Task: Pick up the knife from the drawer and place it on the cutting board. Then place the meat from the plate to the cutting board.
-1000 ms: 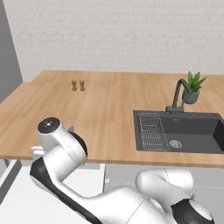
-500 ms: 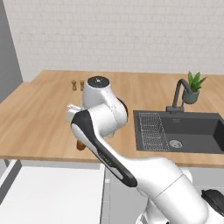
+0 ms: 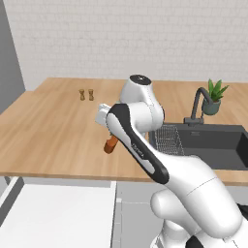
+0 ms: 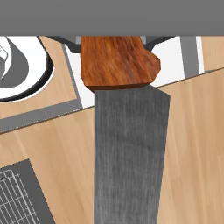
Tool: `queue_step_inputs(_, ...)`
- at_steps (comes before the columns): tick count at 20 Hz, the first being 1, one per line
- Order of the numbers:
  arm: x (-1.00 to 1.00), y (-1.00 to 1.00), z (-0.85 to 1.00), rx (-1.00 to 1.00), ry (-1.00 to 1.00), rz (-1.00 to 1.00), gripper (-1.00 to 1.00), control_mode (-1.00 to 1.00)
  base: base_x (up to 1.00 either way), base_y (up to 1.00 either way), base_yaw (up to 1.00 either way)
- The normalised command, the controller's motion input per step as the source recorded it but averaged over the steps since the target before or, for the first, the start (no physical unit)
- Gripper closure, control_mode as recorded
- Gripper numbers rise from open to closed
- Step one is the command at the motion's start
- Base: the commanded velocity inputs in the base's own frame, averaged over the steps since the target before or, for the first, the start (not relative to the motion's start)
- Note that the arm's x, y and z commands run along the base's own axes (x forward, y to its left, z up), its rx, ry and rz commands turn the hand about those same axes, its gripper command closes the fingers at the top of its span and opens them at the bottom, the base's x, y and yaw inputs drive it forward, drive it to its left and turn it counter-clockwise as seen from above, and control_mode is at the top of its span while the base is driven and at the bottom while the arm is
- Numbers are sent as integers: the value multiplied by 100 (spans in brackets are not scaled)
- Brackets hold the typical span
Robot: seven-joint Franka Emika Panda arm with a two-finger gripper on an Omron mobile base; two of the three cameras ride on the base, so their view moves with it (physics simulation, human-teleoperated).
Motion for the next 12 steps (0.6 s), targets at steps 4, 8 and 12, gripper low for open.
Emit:
queue_step_inputs(4, 7, -2, -68, 6, 9, 0, 100, -100, 0, 0, 0)
queue_step_inputs(8, 0, 0, -19, 0, 1, 0, 100, 100, -67, -15, -21)
queue_step_inputs(12, 0, 0, 0, 0, 0, 0, 100, 100, -68, -21, -68)
